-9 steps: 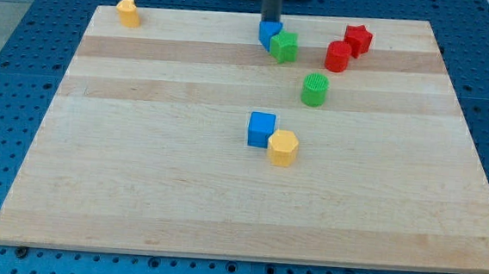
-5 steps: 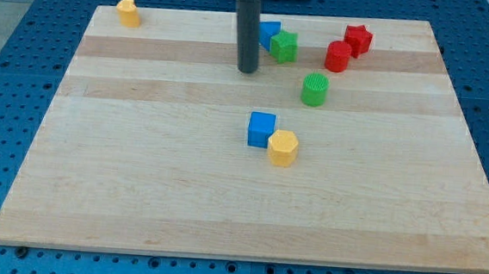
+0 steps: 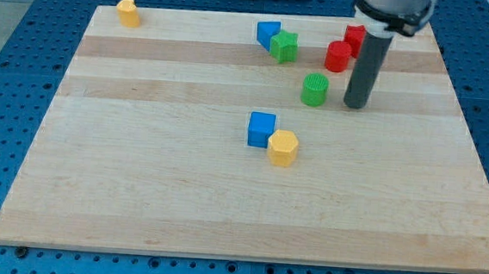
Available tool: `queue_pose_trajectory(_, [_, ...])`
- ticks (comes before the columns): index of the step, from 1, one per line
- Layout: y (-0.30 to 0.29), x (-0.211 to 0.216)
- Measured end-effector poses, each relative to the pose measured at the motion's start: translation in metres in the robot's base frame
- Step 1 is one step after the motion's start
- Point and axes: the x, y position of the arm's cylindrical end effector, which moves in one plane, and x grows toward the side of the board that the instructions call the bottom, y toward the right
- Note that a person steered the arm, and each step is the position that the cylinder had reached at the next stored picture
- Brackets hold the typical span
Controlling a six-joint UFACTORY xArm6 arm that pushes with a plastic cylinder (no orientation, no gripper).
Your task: Push the green circle closer to the blue triangle
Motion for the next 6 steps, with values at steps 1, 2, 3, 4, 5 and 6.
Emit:
queue_pose_trajectory(1, [-0.073,-0.004])
queue_pose_trajectory(2, [-0.150,-0.009])
queue_pose_trajectory(3, [-0.161,-0.010])
queue_pose_trajectory(4, [-0.167,0.011])
queue_pose_trajectory(5, [-0.197,-0.013])
queue_pose_trajectory(6, [-0.197,-0.086])
